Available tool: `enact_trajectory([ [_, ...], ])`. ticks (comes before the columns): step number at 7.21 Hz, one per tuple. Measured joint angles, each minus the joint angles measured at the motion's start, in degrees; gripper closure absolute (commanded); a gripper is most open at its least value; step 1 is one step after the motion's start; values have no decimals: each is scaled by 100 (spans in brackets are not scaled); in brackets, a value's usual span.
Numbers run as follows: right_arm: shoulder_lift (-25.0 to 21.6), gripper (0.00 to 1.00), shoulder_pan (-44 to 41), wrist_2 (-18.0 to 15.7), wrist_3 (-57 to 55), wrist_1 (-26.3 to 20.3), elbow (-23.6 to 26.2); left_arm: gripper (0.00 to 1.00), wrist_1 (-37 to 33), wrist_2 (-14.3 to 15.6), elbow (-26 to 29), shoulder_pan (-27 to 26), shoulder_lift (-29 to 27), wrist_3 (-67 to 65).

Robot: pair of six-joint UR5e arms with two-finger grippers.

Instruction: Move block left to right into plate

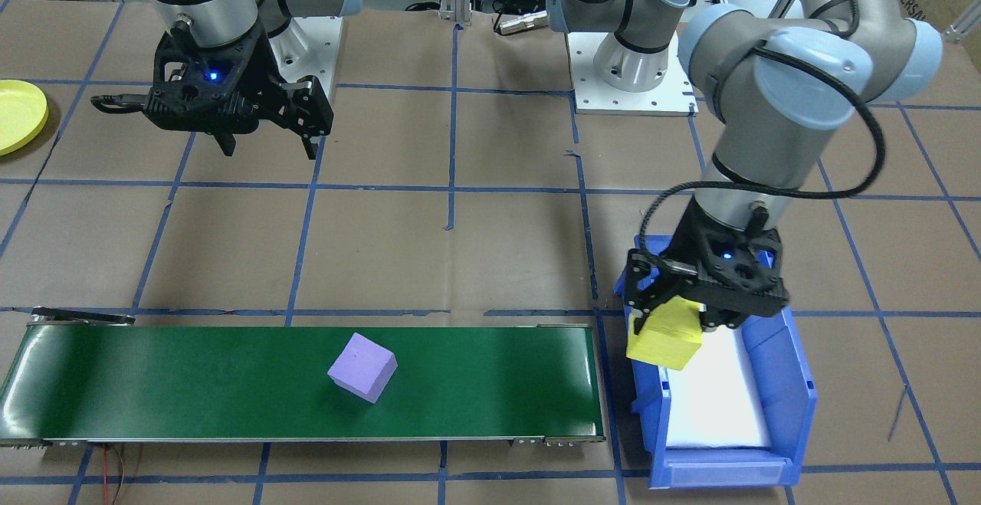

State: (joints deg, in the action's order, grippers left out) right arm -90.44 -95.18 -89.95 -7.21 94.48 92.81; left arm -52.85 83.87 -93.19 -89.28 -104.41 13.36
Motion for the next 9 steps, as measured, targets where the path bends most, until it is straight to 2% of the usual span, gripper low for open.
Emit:
enact_trajectory([
  [1,0,0,0,5,-2,0,0,72,55,-26,-49,-315,-108,-225],
  [3,0,0,5,-3,-7,0,0,72,598,-51,-80,-746,-700,-461],
  [4,0,0,8,0,-8,0,0,54,818,-50,-83,-859,-975,-531],
  [5,0,0,8,2,-7,0,0,1,957,-29,-85,-911,-1169,-565],
  [7,0,0,7,9,-1,0,0,0,1034,222,-39,-938,-1371,-745],
  [9,2,0,1,14,0,0,0,0,960,495,36,-913,-1178,-1076],
])
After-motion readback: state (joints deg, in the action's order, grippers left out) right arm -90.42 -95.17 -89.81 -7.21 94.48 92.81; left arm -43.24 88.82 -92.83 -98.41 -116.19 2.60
